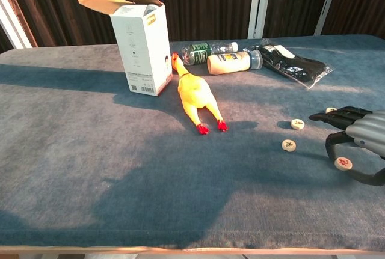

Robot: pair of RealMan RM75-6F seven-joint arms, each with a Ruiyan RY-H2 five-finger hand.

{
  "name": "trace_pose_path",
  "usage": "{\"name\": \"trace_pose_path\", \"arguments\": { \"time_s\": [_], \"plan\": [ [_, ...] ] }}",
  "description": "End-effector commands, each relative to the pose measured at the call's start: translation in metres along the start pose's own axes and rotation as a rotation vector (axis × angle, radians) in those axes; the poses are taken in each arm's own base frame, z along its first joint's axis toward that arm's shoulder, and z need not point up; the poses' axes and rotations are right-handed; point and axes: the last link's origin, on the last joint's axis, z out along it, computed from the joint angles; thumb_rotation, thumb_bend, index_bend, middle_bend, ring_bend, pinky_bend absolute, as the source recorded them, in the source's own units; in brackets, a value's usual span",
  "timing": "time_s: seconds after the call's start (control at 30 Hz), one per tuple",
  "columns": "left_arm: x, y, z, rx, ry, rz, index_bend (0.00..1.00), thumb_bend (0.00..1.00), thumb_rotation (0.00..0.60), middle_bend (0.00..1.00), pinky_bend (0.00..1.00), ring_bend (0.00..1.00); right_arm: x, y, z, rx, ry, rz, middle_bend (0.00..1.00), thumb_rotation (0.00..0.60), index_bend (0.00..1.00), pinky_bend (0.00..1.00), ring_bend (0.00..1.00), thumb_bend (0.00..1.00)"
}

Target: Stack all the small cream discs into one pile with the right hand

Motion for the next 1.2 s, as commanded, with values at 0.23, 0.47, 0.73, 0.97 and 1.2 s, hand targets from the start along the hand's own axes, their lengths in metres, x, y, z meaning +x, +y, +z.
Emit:
{"name": "trace_pose_path", "arguments": {
  "time_s": [0.23,0.47,0.73,0.97,1.2],
  "plan": [
    [0.000,0.000,0.000,0.000,0.002,0.001,0.00,0.53,0.600,0.00,0.05,0.00,0.011,0.007,-0.002,-0.036,0.052,0.026,0.00,0.600,0.60,0.00,0.00,0.50],
    [0.000,0.000,-0.001,0.000,0.004,0.002,0.00,0.53,0.600,0.00,0.05,0.00,0.019,0.034,0.000,-0.124,0.064,0.042,0.00,0.600,0.61,0.00,0.00,0.50],
    [-0.001,0.001,0.000,-0.001,0.000,0.008,0.00,0.53,0.600,0.00,0.05,0.00,0.015,0.051,0.003,-0.184,0.034,0.017,0.00,0.600,0.61,0.00,0.00,0.50],
    [-0.002,0.001,0.001,0.002,-0.002,0.008,0.00,0.53,0.600,0.00,0.05,0.00,0.008,0.055,0.005,-0.203,0.010,0.007,0.00,0.600,0.60,0.00,0.00,0.50],
    [-0.002,0.001,0.001,0.004,-0.003,0.006,0.00,0.53,0.600,0.00,0.05,0.00,0.005,0.055,0.009,-0.204,0.005,0.006,0.00,0.600,0.60,0.00,0.00,0.50]
  ]
}}
